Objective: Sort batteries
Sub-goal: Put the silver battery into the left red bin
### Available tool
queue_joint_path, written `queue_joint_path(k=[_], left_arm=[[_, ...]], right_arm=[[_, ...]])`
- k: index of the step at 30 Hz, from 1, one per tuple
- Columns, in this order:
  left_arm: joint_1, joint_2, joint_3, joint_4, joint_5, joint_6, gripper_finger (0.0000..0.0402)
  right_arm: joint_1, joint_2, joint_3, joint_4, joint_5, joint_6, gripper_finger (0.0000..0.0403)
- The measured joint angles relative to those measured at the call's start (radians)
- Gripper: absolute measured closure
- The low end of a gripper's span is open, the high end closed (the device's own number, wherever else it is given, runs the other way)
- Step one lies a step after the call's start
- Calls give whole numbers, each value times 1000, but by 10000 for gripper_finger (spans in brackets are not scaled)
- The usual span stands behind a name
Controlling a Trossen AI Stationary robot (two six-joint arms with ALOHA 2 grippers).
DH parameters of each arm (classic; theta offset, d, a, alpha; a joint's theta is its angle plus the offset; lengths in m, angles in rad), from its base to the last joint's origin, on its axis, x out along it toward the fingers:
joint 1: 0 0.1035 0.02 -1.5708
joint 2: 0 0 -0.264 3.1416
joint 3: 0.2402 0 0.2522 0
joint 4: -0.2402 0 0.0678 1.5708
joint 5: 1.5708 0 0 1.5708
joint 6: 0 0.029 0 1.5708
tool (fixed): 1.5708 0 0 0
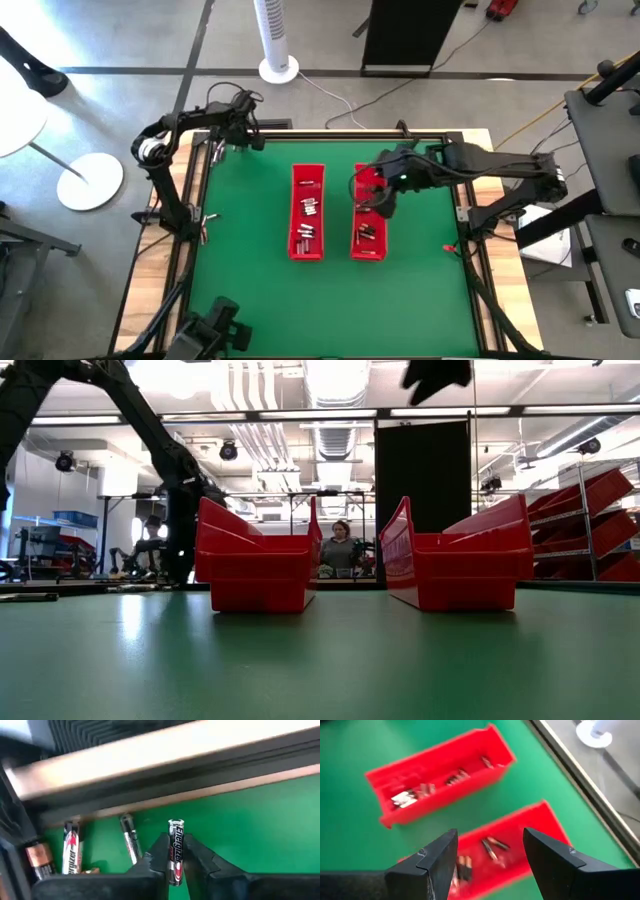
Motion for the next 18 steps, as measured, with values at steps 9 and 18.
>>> queue_joint_path(k=[9,18], left_arm=[[-148,-271,-24,259,176,139,395],[-503,-477,-21,380,295,163,397]], right_arm=[[0,-131,14,-129,125,96,196],[0,-185,13,-144,156,146,200]])
